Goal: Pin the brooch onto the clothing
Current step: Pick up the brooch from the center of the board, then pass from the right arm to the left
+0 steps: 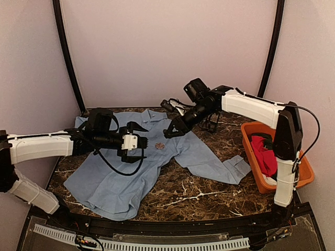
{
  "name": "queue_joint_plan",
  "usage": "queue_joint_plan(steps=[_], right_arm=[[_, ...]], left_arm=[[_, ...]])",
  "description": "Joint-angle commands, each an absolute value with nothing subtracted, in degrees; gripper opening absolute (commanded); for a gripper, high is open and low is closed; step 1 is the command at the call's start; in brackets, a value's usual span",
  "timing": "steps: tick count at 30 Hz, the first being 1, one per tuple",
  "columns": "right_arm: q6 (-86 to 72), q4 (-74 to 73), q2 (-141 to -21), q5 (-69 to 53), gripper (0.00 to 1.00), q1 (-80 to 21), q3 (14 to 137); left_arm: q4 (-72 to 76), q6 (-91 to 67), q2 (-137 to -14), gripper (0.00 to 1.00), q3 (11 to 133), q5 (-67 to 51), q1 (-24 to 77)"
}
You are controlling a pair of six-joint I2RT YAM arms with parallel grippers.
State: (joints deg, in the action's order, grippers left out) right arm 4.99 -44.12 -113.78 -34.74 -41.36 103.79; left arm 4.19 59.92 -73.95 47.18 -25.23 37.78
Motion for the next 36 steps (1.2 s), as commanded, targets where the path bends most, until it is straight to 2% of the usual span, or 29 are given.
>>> queue_joint_plan(steps=[1,11,26,36], right_arm=[[8.65,-46.19,-118.03,-44.43,0.35,-39.81,108.25],[15.77,-54.69,-124.40,-47.33,0.35,-38.17,114.60],[19.26,-58.81,-129.41,-49.25,0.36,-38.14,117.34],[19.34,-59.50,-131.20,-49.64,0.36,-38.14,118.34]], left_arm=[[7.43,73.79,-83.28,0.98,51.22,-23.62,37.60],[24.97,73.17,-94.84,0.81,53.95,-25.98,36.27],[23.28,73.48,-102.42,0.42,58.79,-36.83,34.96],[22.70,73.76,-102.90,0.35,58.80,-38.99,34.98]])
